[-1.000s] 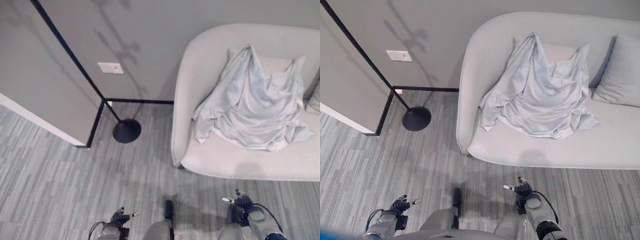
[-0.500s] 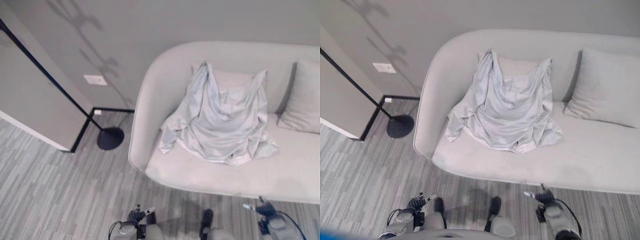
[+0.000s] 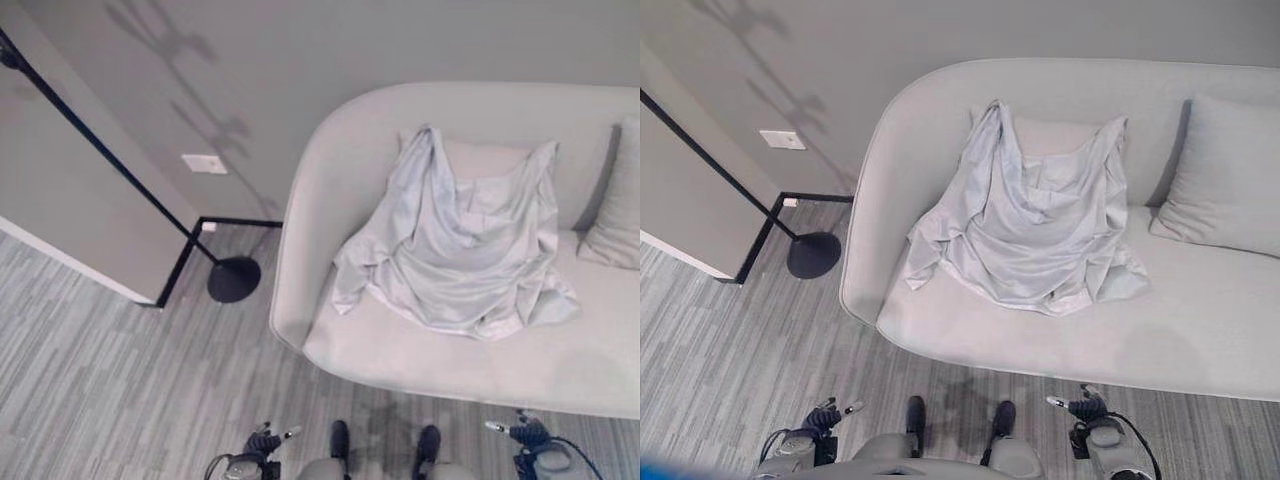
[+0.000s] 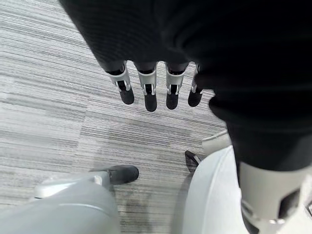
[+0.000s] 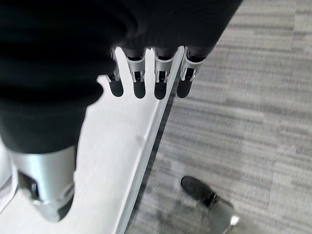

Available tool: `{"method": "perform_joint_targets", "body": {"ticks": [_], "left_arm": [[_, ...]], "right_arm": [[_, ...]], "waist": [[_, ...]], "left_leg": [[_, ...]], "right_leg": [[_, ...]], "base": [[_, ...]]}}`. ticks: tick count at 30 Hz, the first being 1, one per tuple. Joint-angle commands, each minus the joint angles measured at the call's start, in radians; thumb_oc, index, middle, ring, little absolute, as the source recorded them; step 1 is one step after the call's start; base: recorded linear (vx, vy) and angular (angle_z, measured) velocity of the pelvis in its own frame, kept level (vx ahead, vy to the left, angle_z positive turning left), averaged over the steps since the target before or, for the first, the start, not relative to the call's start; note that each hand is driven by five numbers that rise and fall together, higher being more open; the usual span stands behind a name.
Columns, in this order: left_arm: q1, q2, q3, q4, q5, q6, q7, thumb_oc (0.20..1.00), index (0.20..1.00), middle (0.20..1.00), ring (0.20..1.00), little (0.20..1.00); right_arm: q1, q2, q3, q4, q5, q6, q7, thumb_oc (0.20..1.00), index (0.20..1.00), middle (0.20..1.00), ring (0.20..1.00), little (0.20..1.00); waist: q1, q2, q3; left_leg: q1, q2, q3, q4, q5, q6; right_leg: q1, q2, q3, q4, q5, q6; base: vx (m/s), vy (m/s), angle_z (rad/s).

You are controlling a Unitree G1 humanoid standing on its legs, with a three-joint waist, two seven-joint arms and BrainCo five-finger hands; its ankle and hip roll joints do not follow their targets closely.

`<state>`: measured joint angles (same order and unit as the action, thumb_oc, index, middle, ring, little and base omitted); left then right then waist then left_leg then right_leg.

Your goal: Hang the clothes on the sofa on the clothes rack.

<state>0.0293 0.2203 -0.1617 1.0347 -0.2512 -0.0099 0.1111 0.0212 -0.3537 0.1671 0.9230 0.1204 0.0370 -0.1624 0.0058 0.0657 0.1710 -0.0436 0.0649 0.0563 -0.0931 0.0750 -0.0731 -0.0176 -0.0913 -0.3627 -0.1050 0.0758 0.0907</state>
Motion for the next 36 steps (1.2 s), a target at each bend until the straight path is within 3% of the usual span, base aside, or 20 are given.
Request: {"method": "perform_joint_targets", "body": {"ticks": [1,6,9,12,13,15,18,19,20,22,26,27,28,29,30,33,36], "left_arm": [[-0.052,0.04,-0.026,0.029,0.041,-0.011,0.006,1.0,1.0,1.0,1.0,1.0],[-0.057,0.05,-0.025,0.016,0.039,-0.008,0.007,1.0,1.0,1.0,1.0,1.0],[-0.06,0.077,-0.018,0.01,0.043,-0.001,-0.001,1.0,1.0,1.0,1.0,1.0],[-0.067,0.088,-0.016,0.026,0.061,0.0,-0.004,1.0,1.0,1.0,1.0,1.0],[-0.066,0.088,-0.016,0.026,0.061,0.0,-0.004,1.0,1.0,1.0,1.0,1.0],[-0.074,0.099,-0.018,0.017,0.055,-0.003,0.002,1.0,1.0,1.0,1.0,1.0],[-0.07,0.097,-0.017,0.015,0.053,-0.005,0.006,1.0,1.0,1.0,1.0,1.0],[-0.07,0.097,-0.017,0.015,0.053,-0.005,0.006,1.0,1.0,1.0,1.0,1.0],[-0.058,0.097,-0.006,0.015,0.051,-0.006,0.008,1.0,1.0,1.0,1.0,1.0],[-0.056,0.096,0.0,0.016,0.047,-0.004,0.008,1.0,1.0,1.0,1.0,1.0],[-0.074,0.09,-0.009,0.036,0.066,-0.009,0.009,1.0,1.0,1.0,1.0,1.0],[-0.074,0.09,-0.009,0.036,0.066,-0.009,0.009,1.0,1.0,1.0,1.0,1.0],[-0.078,0.081,-0.005,0.038,0.045,-0.011,0.018,1.0,1.0,1.0,1.0,1.0],[-0.078,0.08,-0.005,0.038,0.045,-0.011,0.018,1.0,1.0,1.0,1.0,1.0],[-0.083,0.066,-0.006,0.007,0.001,-0.019,0.032,1.0,1.0,1.0,1.0,1.0],[-0.086,0.064,-0.011,-0.018,-0.005,-0.026,0.022,1.0,1.0,1.0,1.0,1.0],[-0.082,0.064,-0.006,-0.037,-0.01,-0.029,0.013,1.0,1.0,1.0,1.0,1.0]], "right_arm": [[-0.038,0.004,0.027,-0.005,0.025,-0.027,-0.002,1.0,1.0,1.0,1.0,1.0],[-0.049,0.012,0.032,-0.013,0.02,-0.023,0.002,1.0,1.0,1.0,1.0,1.0],[-0.069,0.02,0.038,-0.032,0.006,-0.018,0.009,1.0,1.0,1.0,1.0,1.0],[-0.069,0.026,0.028,-0.043,0.003,-0.017,0.011,1.0,1.0,1.0,1.0,1.0],[-0.069,0.025,0.028,-0.044,0.003,-0.017,0.011,1.0,1.0,1.0,1.0,1.0],[-0.068,0.024,0.018,-0.048,0.001,-0.013,0.01,1.0,1.0,1.0,1.0,1.0],[-0.067,0.025,0.006,-0.038,-0.003,-0.003,0.012,1.0,1.0,1.0,1.0,1.0],[-0.067,0.025,0.006,-0.038,-0.003,-0.003,0.012,1.0,1.0,1.0,1.0,1.0],[-0.06,0.024,0.005,-0.033,-0.017,0.001,0.015,1.0,1.0,1.0,1.0,1.0],[-0.063,0.021,0.01,-0.028,-0.024,0.008,0.019,1.0,1.0,1.0,1.0,1.0],[-0.055,0.018,0.004,-0.021,-0.03,0.007,0.02,1.0,1.0,1.0,1.0,1.0],[-0.055,0.018,0.004,-0.021,-0.03,0.007,0.02,1.0,1.0,1.0,1.0,1.0],[-0.056,0.013,0.008,-0.015,-0.029,0.009,0.022,1.0,1.0,1.0,1.0,1.0],[-0.056,0.013,0.008,-0.015,-0.028,0.009,0.022,1.0,1.0,1.0,1.0,1.0],[-0.047,-0.001,0.007,-0.018,-0.025,0.001,0.008,1.0,1.0,1.0,1.0,1.0],[-0.041,-0.029,-0.01,-0.007,-0.001,-0.011,0.001,1.0,1.0,1.0,1.0,1.0],[-0.028,-0.047,-0.018,-0.013,0.009,-0.014,0.002,1.0,1.0,1.0,1.0,1.0]], "waist": [[0.013,-0.033,0.006],[0.016,-0.04,0.008],[0.015,-0.039,0.043],[0.005,-0.029,0.047],[0.005,-0.029,0.047],[0.004,-0.025,0.046],[-0.001,-0.027,0.045],[0.0,-0.026,0.046],[0.0,-0.032,0.043],[0.003,-0.038,0.042],[0.002,-0.067,0.028],[0.002,-0.066,0.028],[-0.001,-0.059,0.031],[-0.002,-0.057,0.031],[-0.007,-0.05,0.028],[-0.01,-0.037,0.016],[-0.012,-0.034,0.009]], "left_leg": [[0.009,-0.085,0.004,0.008,-0.033,0.017],[0.019,-0.089,0.01,0.013,-0.055,0.025],[0.018,-0.086,0.027,0.031,-0.072,0.044],[0.028,-0.068,0.025,0.025,-0.071,0.04],[0.029,-0.068,0.025,0.024,-0.071,0.04],[0.021,-0.038,0.008,0.032,-0.077,0.025],[0.031,0.002,0.002,0.03,-0.087,0.002],[0.033,0.003,0.003,0.029,-0.088,0.002],[0.056,0.027,0.005,0.023,-0.095,-0.015],[0.088,0.054,0.018,0.01,-0.101,-0.038],[0.099,0.113,0.036,0.006,-0.096,-0.101],[0.099,0.114,0.035,0.006,-0.096,-0.102],[0.096,0.166,0.053,0.006,-0.059,-0.124],[0.096,0.167,0.051,0.006,-0.059,-0.125],[0.078,0.201,0.031,0.006,-0.006,-0.137],[0.048,0.238,-0.008,0.028,0.124,-0.141],[0.023,0.25,0.008,0.039,0.164,-0.116]], "right_leg": [[0.007,0.014,0.076,0.018,-0.056,0.084],[0.016,0.001,0.082,0.018,-0.046,0.09],[-0.084,-0.047,0.084,0.216,-0.045,0.105],[-0.135,-0.086,0.084,0.296,-0.043,0.12],[-0.135,-0.087,0.084,0.297,-0.044,0.12],[-0.131,-0.145,0.12,0.221,-0.019,0.107],[-0.162,-0.229,0.169,0.141,0.058,0.132],[-0.159,-0.227,0.169,0.139,0.058,0.132],[-0.164,-0.274,0.16,0.101,0.113,0.155],[-0.169,-0.291,0.12,0.077,0.153,0.171],[-0.122,-0.253,0.083,0.049,0.109,0.171],[-0.121,-0.252,0.082,0.05,0.108,0.171],[-0.127,-0.235,0.059,0.097,0.077,0.171],[-0.127,-0.234,0.058,0.099,0.075,0.171],[-0.1,-0.194,0.034,0.099,0.03,0.166],[-0.046,-0.103,0.034,0.045,-0.002,0.13],[-0.007,-0.056,0.035,0.018,-0.037,0.105]], "base": [[0.06,0.081,-0.17],[0.03,0.086,-0.07],[-0.03,0.149,-0.14],[0.04,0.038,-0.36],[0.09,-0.116,-0.13],[0.1,-0.219,0.05],[0.09,-0.239,0.21],[0.15,-0.365,0.2],[0.17,-0.413,0.09],[0.18,-0.474,0.04],[0.09,-0.455,0.04],[0.06,-0.518,0.08],[0.03,-0.311,-0.12],[0.07,-0.616,-0.15],[0.08,-0.462,-0.02],[0.09,-0.416,0.06],[0.07,-0.297,0.01]]}}
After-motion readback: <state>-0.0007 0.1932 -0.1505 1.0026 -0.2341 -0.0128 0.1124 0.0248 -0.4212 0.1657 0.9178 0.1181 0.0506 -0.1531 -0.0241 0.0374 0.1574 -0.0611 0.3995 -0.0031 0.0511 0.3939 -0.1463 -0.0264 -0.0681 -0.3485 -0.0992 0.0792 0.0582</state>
